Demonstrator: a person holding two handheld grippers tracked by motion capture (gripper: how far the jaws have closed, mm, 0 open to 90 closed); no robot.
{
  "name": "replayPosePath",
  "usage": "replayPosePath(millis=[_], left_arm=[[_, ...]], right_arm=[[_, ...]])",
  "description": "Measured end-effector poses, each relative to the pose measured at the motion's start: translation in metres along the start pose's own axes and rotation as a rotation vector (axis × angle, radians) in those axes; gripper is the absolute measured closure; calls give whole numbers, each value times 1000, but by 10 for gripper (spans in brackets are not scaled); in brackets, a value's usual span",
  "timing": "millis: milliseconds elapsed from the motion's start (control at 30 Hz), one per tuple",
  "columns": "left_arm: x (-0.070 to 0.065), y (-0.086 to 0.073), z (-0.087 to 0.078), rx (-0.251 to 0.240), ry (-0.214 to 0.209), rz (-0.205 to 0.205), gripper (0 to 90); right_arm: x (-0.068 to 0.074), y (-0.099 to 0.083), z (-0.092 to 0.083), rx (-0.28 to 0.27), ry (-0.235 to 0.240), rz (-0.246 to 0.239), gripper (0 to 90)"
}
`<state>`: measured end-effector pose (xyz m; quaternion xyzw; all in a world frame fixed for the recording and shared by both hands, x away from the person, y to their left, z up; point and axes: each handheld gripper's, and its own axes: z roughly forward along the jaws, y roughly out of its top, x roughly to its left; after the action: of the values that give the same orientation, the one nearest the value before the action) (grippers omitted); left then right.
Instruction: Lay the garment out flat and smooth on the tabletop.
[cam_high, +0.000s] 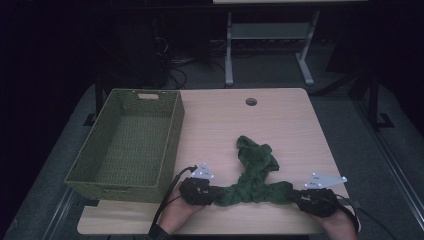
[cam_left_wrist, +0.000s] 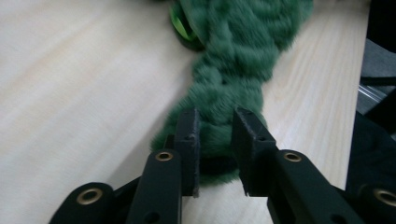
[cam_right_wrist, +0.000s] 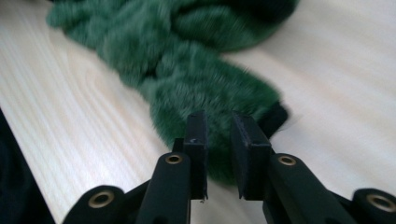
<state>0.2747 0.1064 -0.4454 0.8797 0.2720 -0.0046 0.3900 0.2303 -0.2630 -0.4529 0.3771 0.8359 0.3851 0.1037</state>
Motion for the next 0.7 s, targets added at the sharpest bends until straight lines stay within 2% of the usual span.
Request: replayPosePath(millis=[100,133,167,333,467,700], left_arm=[[2,5,-1,-12,10,-5,676],[6,15,-1,-22,25,2,666],[6,15,-1,-22,25,2,641],[17,38,3,-47,48,25,587],[26,57,10,-69,51,36,526],[41,84,27,-101,31,50,466]], right_arm=[[-7,9,-5,-23,-19,8,734],[-9,12,-5,-31,-24,8,721],[-9,12,-5,-31,-24,8,721],[-19,28,3,-48,-19,23,627],[-23,35,11,-51,-31,27,538],[-28,49,23,-62,-12,33,508]])
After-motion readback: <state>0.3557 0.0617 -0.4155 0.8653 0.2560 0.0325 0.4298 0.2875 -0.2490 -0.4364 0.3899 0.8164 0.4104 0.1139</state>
